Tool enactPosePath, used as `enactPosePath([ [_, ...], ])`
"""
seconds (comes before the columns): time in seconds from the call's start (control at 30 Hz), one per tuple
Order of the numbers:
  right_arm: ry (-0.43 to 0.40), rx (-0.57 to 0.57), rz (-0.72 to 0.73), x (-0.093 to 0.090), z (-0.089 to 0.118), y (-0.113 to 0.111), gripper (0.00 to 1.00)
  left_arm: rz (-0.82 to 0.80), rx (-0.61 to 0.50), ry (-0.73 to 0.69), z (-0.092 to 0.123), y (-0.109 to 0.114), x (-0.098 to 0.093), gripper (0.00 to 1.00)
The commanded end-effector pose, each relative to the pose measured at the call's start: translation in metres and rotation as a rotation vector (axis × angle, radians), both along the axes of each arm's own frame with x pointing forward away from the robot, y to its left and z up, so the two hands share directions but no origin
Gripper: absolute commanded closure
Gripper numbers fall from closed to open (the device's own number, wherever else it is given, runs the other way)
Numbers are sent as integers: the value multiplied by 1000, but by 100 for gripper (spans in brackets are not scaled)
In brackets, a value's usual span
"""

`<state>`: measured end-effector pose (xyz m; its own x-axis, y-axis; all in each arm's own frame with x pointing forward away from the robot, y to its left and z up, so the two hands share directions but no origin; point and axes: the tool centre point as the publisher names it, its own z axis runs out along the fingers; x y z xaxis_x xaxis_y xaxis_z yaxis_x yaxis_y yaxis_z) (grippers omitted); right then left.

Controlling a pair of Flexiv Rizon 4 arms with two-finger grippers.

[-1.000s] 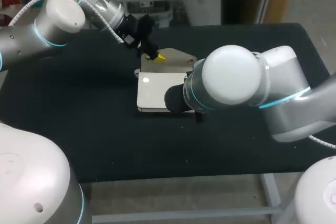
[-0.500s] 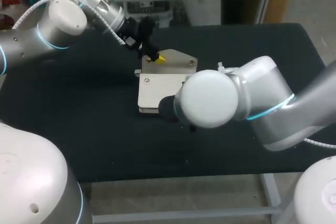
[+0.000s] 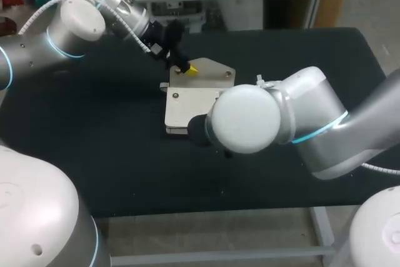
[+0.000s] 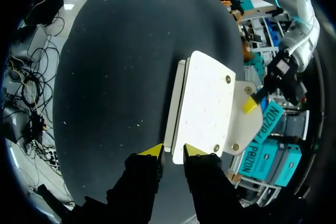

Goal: Pick up the bag, open it, inspect its contents, close it, and place it on the opposite side

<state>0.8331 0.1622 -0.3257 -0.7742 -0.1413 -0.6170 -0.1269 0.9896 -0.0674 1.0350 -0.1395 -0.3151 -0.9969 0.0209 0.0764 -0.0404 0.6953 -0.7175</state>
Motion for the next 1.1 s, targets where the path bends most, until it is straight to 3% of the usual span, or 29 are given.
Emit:
enactPosePath([
  [0.03,-17,-17,-19,1,-9,0,73,-5,-7,4,0,2,5,100],
  [0.13,-54,-51,-39,3,-14,-1,67,-5,-7,-1,0,2,5,100],
  [0.33,-144,-79,-43,9,-25,-5,68,-12,-4,-4,-3,2,4,100],
  [0.6,-181,-73,-21,18,-42,-2,58,-26,-2,6,-9,0,6,100],
  [1.1,-196,-30,-77,48,-49,-9,65,-56,16,24,-17,-2,10,100],
])
